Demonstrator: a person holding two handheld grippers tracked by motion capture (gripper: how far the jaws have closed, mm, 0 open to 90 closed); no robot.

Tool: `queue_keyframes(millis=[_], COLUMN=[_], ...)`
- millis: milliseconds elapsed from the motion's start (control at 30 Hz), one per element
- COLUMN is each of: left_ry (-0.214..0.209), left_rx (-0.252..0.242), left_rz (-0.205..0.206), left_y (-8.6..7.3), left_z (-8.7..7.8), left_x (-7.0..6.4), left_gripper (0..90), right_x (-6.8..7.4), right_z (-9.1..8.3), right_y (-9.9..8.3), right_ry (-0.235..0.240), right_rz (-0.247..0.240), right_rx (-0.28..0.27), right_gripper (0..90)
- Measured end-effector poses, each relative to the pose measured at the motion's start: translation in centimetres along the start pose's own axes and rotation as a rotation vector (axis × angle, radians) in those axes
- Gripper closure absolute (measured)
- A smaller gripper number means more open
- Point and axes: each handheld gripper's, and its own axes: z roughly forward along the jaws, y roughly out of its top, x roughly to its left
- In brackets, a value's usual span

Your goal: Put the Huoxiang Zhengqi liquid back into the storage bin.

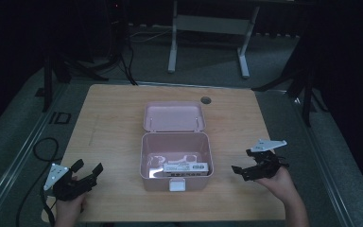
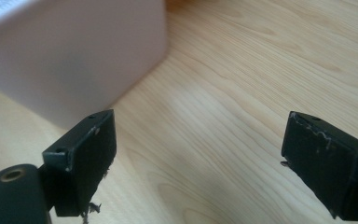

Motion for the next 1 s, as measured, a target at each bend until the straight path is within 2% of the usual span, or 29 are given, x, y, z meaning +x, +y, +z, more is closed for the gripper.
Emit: queue_keyframes(millis=[133, 233, 300, 333, 433, 500, 700, 1000], left_ry=[-0.001, 0.001, 0.002, 0.001, 0.001, 0.002, 0.001, -0.002], left_rx=[0.003, 0.003, 0.005, 0.005, 0.011, 0.014, 0.011, 0.012], left_rz=[0.007, 0.007, 0.008, 0.008, 0.007, 0.010, 0.007, 0.009], left_y=[0.0, 0.0, 0.0, 0.0, -0.1, -0.1, -0.1, -0.1], left_z=[0.0, 0.0, 0.0, 0.0, 0.1, 0.1, 0.1, 0.0], left_x=[-0.1, -0.1, -0.1, -0.1, -0.1, -0.1, -0.1, -0.1], left_gripper=[15.0, 15.1, 15.1, 15.1, 15.0, 15.1, 15.0, 15.1], right_x=[-0.5, -1.1, -1.3, -1.6, -1.9, -2.0, -2.1, -1.9], right_z=[0.2, 0.5, 0.6, 0.8, 1.1, 1.2, 1.6, 1.9], right_y=[-1.4, -2.7, -3.1, -4.0, -5.1, -5.4, -7.1, -8.0], right_ry=[-0.045, -0.030, -0.024, -0.038, -0.067, -0.076, -0.159, -0.181], right_rz=[0.068, 0.128, 0.145, 0.181, 0.231, 0.247, 0.303, 0.331], right_rx=[-0.029, -0.077, -0.093, -0.110, -0.129, -0.134, -0.125, -0.110], right_gripper=[10.1, 10.1, 10.1, 10.1, 10.1, 10.1, 10.1, 10.1])
